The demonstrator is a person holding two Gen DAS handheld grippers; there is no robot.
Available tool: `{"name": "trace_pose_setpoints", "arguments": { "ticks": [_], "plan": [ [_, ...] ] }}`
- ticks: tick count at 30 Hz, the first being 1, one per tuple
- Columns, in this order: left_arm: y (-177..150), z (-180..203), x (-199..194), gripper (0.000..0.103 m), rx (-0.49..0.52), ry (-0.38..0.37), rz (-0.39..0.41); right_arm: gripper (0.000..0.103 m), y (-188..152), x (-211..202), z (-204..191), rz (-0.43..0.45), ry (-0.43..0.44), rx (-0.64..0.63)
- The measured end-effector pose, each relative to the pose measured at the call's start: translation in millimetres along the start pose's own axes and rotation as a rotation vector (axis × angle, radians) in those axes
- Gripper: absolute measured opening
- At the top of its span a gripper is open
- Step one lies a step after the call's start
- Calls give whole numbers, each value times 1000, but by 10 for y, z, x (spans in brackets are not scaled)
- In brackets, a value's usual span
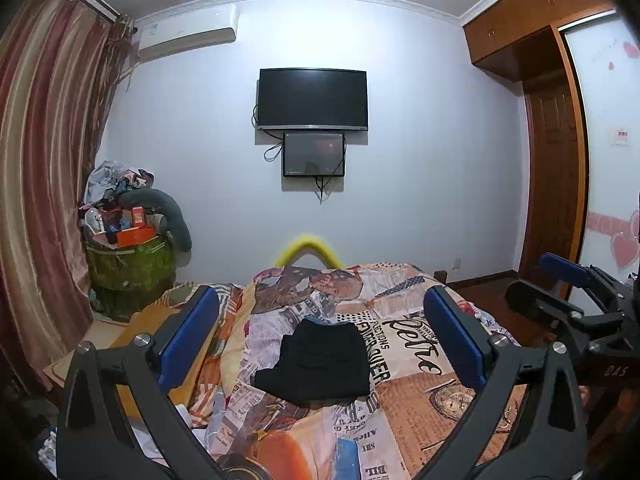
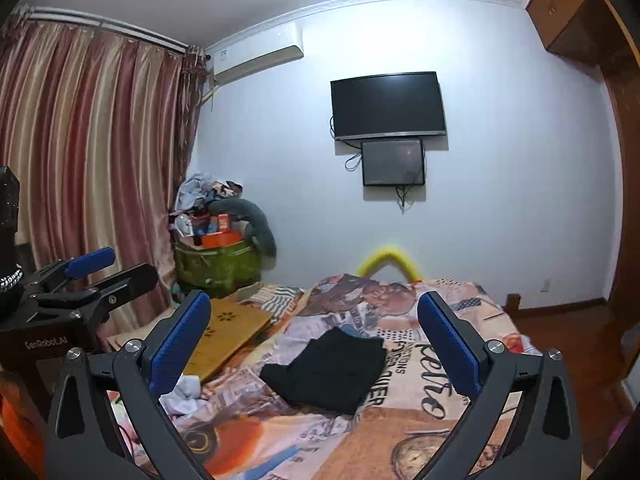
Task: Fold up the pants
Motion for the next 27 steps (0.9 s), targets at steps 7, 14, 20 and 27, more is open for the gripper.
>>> {"name": "trace_pose_setpoints", "arguments": {
  "ticks": [7,14,20,27],
  "plan": [
    [-40,34,-20,103,2,-1,10,103,-27,-4,-6,-9,0,9],
    [-98,-4,8,103,-16,-2,-11,103,-65,-32,-17,-16,-5,8],
    [-125,-33,32,103,-24,3,-25,103,-92,-29,-1,-26,-6,14],
    [-139,-51,43,103,-30,-2,-36,103,-88,-62,-4,-30,-8,19]
  ]
}}
Point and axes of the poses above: each gripper's, at about its wrist camera, not at the fingertips, and x roughly the way its jaws point, z to its right, y to its top, the point moved 4 cm from there along x, roughly the way its jaws point, and after that the axes turned 7 degrees about z, right-handed, at the moved point
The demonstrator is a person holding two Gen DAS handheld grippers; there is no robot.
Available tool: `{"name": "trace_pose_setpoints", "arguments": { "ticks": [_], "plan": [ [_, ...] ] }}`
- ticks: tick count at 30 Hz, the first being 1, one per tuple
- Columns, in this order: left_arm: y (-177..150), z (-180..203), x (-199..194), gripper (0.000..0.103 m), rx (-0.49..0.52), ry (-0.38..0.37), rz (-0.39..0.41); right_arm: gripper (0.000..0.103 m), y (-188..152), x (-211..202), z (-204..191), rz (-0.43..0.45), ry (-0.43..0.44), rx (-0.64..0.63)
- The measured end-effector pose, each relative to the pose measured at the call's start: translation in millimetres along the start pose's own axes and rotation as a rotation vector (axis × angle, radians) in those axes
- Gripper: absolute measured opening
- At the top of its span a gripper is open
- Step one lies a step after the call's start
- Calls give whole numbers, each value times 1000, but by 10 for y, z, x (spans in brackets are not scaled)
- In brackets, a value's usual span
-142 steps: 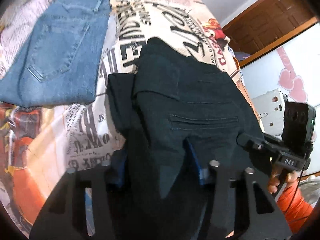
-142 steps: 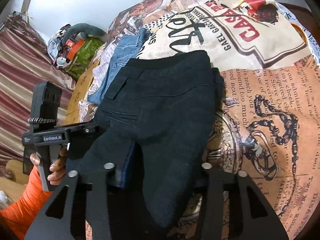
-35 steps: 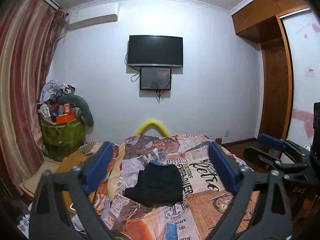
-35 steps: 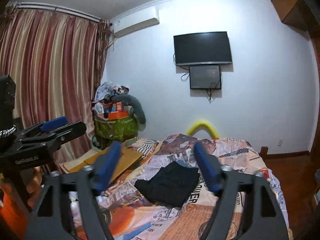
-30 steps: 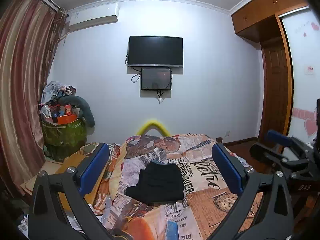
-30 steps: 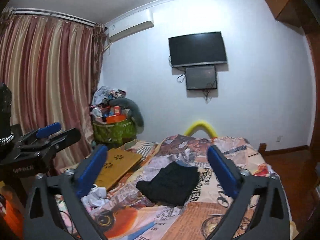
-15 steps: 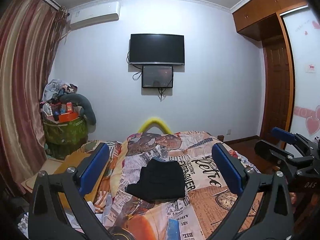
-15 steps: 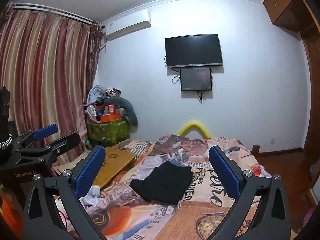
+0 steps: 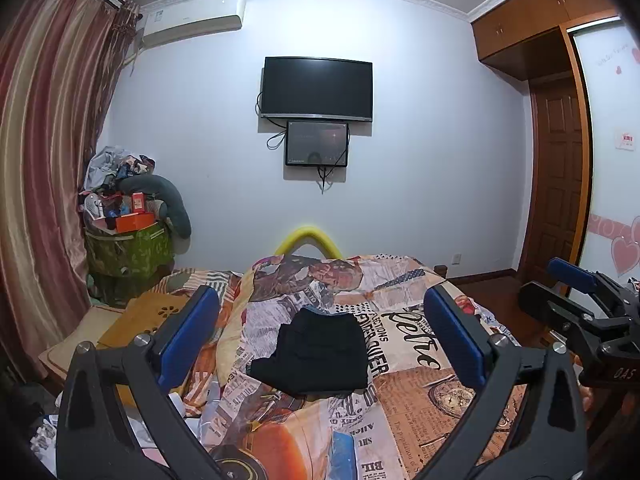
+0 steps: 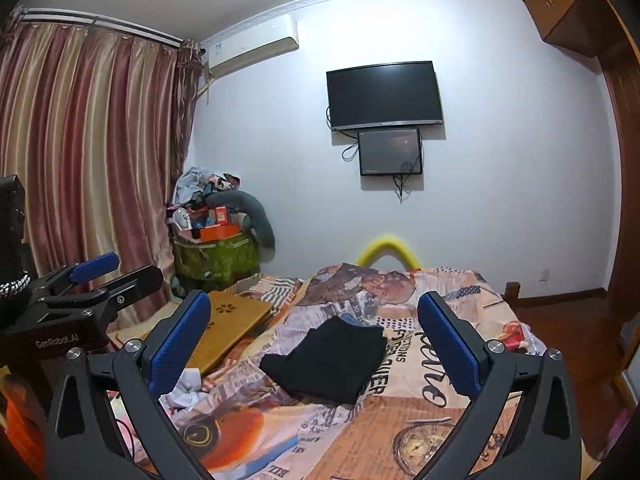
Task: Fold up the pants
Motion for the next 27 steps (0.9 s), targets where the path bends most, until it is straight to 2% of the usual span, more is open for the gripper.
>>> {"name": "trace_pose_setpoints", "arguments": {
  "ticks": [27],
  "plan": [
    [-39,47,33,103,15,-24,-18,103,-10,-48,5,-7,-11,2]
  ]
}}
Point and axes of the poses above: each gripper's, at about its wrist camera, not at the fingertips, and x roughly the way its jaws point, z to its right, y to its top, the point moved 4 cm from there along x, roughly the way its jaws point, and after that the axes turned 7 degrees about z, right-handed, at the moved point
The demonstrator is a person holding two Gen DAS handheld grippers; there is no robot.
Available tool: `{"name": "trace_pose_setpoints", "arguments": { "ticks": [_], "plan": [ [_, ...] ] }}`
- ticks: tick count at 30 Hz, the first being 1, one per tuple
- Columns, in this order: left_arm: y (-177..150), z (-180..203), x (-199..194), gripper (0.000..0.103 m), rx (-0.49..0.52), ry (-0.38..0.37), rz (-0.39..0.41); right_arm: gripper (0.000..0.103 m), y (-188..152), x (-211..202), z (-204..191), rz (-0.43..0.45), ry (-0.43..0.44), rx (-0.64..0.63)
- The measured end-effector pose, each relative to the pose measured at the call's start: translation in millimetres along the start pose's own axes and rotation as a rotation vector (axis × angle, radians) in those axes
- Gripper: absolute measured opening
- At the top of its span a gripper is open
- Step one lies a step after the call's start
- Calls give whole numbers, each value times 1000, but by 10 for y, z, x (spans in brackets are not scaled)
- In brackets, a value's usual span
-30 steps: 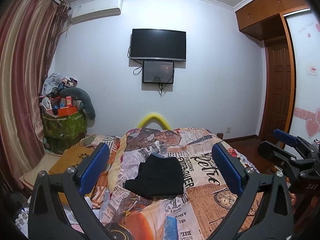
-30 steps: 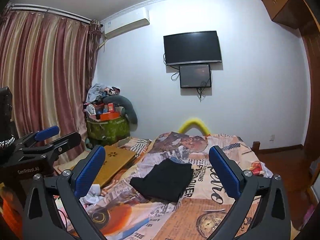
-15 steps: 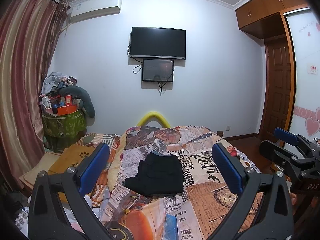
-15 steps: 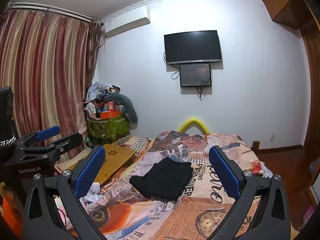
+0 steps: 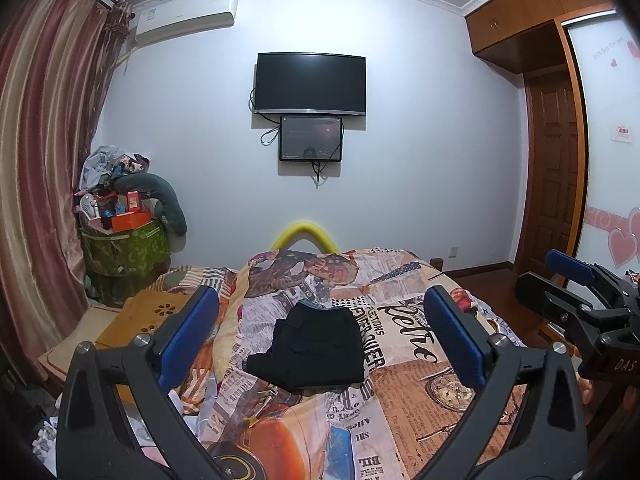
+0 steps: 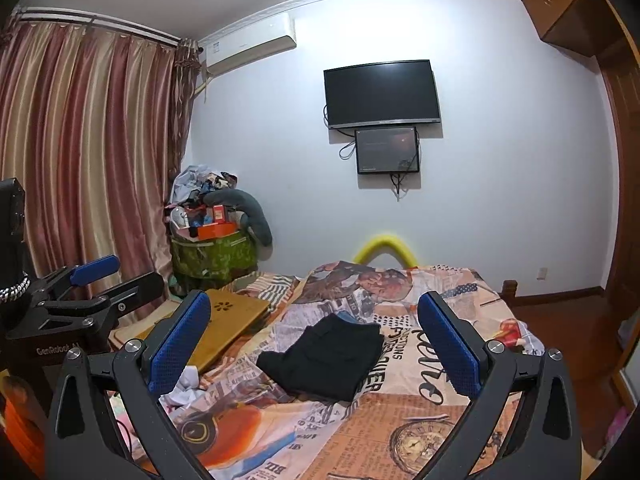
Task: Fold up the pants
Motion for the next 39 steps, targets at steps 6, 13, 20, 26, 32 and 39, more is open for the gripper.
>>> {"name": "trace_pose_setpoints", "arguments": {
  "ticks": [6,13,20,26,32,39],
  "plan": [
    [-6,1,-1,103,7,-13,-2,103,-7,-2,-11,0,-6,0],
    [-7,22,-10,103,17,-21,7,103,-9,-11,0,-2,-11,7],
    [-17,64,6,103,25,-47,-8,103,-9,-9,12,-2,-11,9],
    [-31,85,5,103,26,-64,-11,103,-9,-16,15,-2,-13,12],
    [-31,75,0,103,18,-70,-14,103,-9,-9,9,-3,-16,19],
    [-34,62,3,103,15,-67,-20,103,-17,-7,-8,-9,-20,21]
  ]
}}
Point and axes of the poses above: each gripper's, at about its wrist camera, not at the fingertips, and x roughly the way its jaws point, z to its right, y to its top, the point moved 4 cm from there along x, roughly the way its jaws point, and after that the axes turned 7 degrees about z, right-handed, at the moved point
